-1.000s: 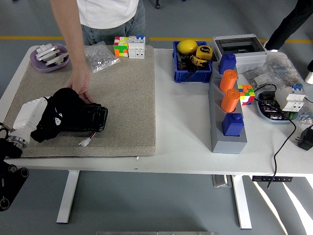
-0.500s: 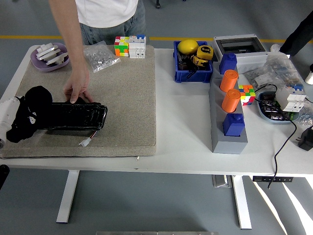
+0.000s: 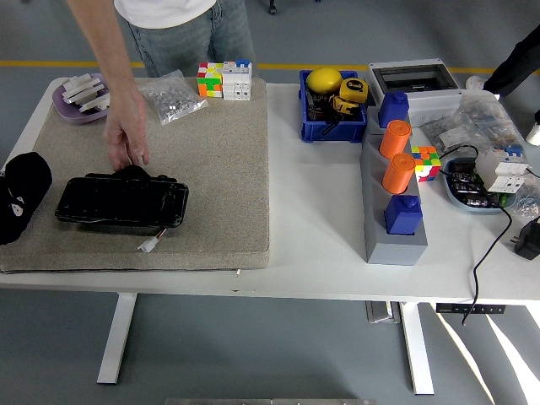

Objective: Pick the rag up,wipe the panel,place it on the desk

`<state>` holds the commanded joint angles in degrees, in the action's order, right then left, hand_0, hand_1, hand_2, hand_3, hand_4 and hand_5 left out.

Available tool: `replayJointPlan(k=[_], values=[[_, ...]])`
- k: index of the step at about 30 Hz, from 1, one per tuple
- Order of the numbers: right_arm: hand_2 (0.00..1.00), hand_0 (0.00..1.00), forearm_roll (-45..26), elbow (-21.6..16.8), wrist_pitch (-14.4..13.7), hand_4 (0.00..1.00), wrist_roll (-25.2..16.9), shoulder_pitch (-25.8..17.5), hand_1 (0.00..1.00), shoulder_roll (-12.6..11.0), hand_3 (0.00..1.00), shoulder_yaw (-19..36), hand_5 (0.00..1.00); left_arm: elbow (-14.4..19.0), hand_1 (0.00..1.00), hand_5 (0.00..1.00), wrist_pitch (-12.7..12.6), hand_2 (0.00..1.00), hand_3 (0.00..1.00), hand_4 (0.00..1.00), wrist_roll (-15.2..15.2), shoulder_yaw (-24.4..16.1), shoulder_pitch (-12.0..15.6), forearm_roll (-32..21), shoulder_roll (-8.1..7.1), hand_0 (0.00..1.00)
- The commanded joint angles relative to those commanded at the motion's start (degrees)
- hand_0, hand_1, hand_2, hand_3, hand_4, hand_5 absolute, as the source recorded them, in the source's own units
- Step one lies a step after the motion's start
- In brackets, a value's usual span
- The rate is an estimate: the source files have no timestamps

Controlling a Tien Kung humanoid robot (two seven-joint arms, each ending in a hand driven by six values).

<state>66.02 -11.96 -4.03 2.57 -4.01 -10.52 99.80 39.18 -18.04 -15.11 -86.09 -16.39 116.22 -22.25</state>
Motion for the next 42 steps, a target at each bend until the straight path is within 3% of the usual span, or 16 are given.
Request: replayJointPlan(k=[1, 6, 7, 12, 13, 18, 19, 24, 25, 30, 31, 42], values=[[0.67, 0.77, 0.02, -0.01, -0.01, 0.998, 0.0, 0.01, 0.605, 0.01, 0.571, 0.04, 0.484, -0.24, 0.445, 0.002, 0.14, 0.578, 0.439, 0.002, -0.13, -0.06, -0.08, 0.01, -0.05, 0.341], [0.67, 0.77, 0.14, 0.05, -0.03, 0.998, 0.05, 0.04, 0.605, -0.05, 0.571, 0.06, 0.484, -1.28, 0.445, 0.002, 2.39, 0.578, 0.439, 0.002, 0.18, -0.72, -0.3, 1.02, -0.15, 0.341], [0.67, 0.771, 0.17, 0.06, -0.04, 0.998, 0.05, 0.05, 0.605, -0.04, 0.57, 0.13, 0.484, -1.38, 0.656, 0.002, 2.69, 0.659, 0.523, 0.443, 0.07, -0.68, -0.32, 0.98, -0.14, 0.521], [0.67, 0.771, 0.28, 0.05, -0.03, 0.998, 0.06, 0.17, 0.605, 0.06, 0.57, 0.21, 0.484, -1.63, 0.656, 0.002, 3.25, 0.659, 0.523, 0.443, -0.27, -0.43, -0.47, 1.2, 0.06, 0.521], [0.67, 0.771, 0.32, 0.03, -0.03, 0.998, 0.06, 0.22, 0.605, 0.08, 0.571, 0.26, 0.484, -1.69, 0.807, 0.002, 3.47, 0.774, 0.606, 0.775, -0.14, -0.48, -0.48, 1.27, 0.06, 0.736], [0.67, 0.771, 0.43, 0.01, 0.01, 0.998, 0.06, 0.31, 0.605, 0.13, 0.571, 0.56, 0.484, -1.06, 0.807, 0.002, 3.92, 0.774, 0.606, 0.775, -0.03, -1.05, -0.38, 2.1, 0.0, 0.736], [0.67, 0.772, 0.48, 0.02, 0.02, 0.998, 0.07, 0.33, 0.605, 0.15, 0.571, 0.63, 0.485, -0.95, 0.841, 0.071, 4.04, 0.821, 0.738, 0.938, 0.06, -1.02, -0.41, 2.08, -0.01, 0.871], [0.67, 0.772, 0.7, -0.05, 0.0, 0.998, 0.04, 0.37, 0.605, 0.24, 0.571, 1.07, 0.485, -0.46, 0.841, 0.071, 4.5, 0.821, 0.738, 0.938, 0.16, -1.18, -0.37, 2.07, -0.04, 0.871], [0.67, 0.77, 0.79, -0.08, 0.0, 0.998, 0.04, 0.41, 0.602, 0.25, 0.571, 1.16, 0.485, -0.27, 0.854, 0.174, 4.77, 0.828, 0.78, 0.998, 0.2, -1.33, -0.28, 2.12, -0.06, 0.902], [0.67, 0.77, 0.98, -0.11, -0.04, 0.998, 0.02, 0.39, 0.602, 0.33, 0.571, 1.55, 0.485, 0.64, 0.854, 0.174, 5.79, 0.828, 0.78, 0.998, 0.08, -1.83, 0.07, 1.94, -0.23, 0.902], [0.67, 0.771, 1.01, -0.09, -0.04, 0.998, 0.02, 0.37, 0.601, 0.34, 0.57, 1.62, 0.485, 0.85, 0.862, 0.243, 5.96, 0.836, 0.783, 0.998, 0.08, -1.99, 0.15, 1.98, -0.26, 0.913], [0.67, 0.772, 1.07, -0.1, -0.02, 0.998, -0.01, 0.16, 0.6, 0.5, 0.571, 2.17, 0.484, 5.19, 0.859, 0.257, 7.21, 0.837, 0.783, 0.998, -0.44, -3.91, 2.3, 0.38, -1.38, 0.913]])
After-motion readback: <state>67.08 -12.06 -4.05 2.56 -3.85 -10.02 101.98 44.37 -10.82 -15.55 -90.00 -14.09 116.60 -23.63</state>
